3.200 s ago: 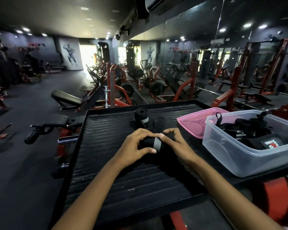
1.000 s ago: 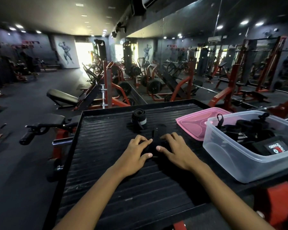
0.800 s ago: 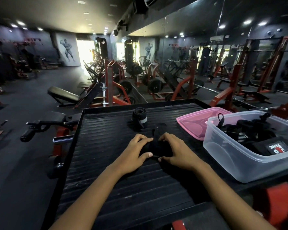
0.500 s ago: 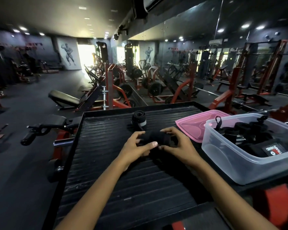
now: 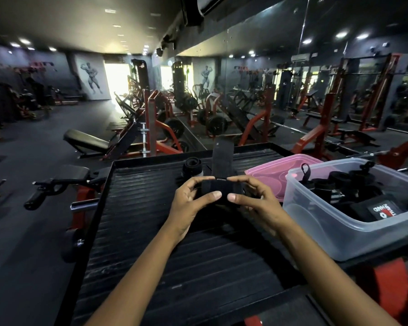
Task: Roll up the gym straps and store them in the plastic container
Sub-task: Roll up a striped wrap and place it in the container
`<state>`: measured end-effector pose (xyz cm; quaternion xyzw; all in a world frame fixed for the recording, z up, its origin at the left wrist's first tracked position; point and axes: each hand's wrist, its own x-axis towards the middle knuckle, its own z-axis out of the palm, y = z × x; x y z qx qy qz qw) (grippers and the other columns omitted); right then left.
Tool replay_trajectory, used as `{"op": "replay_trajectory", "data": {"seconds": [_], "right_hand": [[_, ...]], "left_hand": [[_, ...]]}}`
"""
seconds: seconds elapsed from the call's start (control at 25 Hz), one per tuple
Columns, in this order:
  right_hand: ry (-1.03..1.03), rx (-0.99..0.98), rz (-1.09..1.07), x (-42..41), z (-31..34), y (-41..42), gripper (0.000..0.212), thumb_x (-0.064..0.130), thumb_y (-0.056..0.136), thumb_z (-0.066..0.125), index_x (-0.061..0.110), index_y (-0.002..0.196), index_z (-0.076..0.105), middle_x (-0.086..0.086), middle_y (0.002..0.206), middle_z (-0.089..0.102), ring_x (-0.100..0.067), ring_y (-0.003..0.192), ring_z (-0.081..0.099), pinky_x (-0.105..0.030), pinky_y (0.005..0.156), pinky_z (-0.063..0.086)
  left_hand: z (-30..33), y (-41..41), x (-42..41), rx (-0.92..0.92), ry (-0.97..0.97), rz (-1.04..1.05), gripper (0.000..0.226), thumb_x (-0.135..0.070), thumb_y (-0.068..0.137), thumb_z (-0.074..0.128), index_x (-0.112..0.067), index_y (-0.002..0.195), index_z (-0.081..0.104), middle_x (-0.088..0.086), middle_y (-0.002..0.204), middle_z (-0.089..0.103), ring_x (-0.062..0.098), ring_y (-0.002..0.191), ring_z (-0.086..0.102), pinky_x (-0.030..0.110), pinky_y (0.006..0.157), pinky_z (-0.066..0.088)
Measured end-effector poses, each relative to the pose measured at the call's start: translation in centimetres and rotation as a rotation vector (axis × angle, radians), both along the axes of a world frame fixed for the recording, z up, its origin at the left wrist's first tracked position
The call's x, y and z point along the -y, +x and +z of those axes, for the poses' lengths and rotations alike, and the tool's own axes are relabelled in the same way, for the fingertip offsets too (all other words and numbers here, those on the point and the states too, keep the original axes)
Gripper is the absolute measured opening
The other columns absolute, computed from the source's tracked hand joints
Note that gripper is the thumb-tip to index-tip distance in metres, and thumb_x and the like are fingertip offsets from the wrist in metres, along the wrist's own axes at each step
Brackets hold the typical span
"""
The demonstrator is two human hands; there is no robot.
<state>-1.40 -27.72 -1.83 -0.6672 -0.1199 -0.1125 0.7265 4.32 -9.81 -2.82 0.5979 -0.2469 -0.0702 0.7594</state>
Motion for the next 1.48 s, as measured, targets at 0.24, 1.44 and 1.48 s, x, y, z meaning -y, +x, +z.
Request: {"op": "replay_trajectory", "data": {"seconds": [0.24, 1.44, 1.48], "right_hand": [[0.139, -0.087, 0.007, -0.6, 0.1, -0.4, 0.033, 0.006, 0.07, 0.073, 0.012, 0.101, 0.062, -0.005, 0.102, 0.066, -0.021, 0.092, 0.067, -0.038, 0.069, 0.06], [-0.21, 0.132, -0.048, -0.6, 0.1, -0.9, 0.031, -0.007, 0.088, 0.056, -0.002, 0.119, 0.064, -0.028, 0.123, 0.057, 0.01, 0.104, 0.058, -0.004, 0.089, 0.039], [-0.216, 0.127, -0.036, -0.6, 0.1, -0.9, 0.03, -0.005, 0.088, 0.057, -0.003, 0.117, 0.064, -0.028, 0.122, 0.057, 0.012, 0.103, 0.058, -0.002, 0.088, 0.038]], "left_hand": [[0.4, -0.8, 0.2, 0.118, 0.124, 0.038, 0.029, -0.015, 0.083, 0.073, -0.018, 0.11, 0.061, -0.008, 0.106, 0.066, 0.008, 0.098, 0.066, 0.023, 0.079, 0.054], [0.3, -0.8, 0.1, 0.029, 0.171, -0.079, 0.038, -0.006, 0.079, 0.074, -0.01, 0.112, 0.056, 0.008, 0.121, 0.062, 0.022, 0.1, 0.069, 0.036, 0.074, 0.059], [0.3, -0.7, 0.0, 0.017, 0.16, -0.08, 0.036, -0.006, 0.079, 0.073, -0.011, 0.111, 0.057, 0.01, 0.122, 0.061, 0.021, 0.098, 0.07, 0.035, 0.074, 0.06]]}}
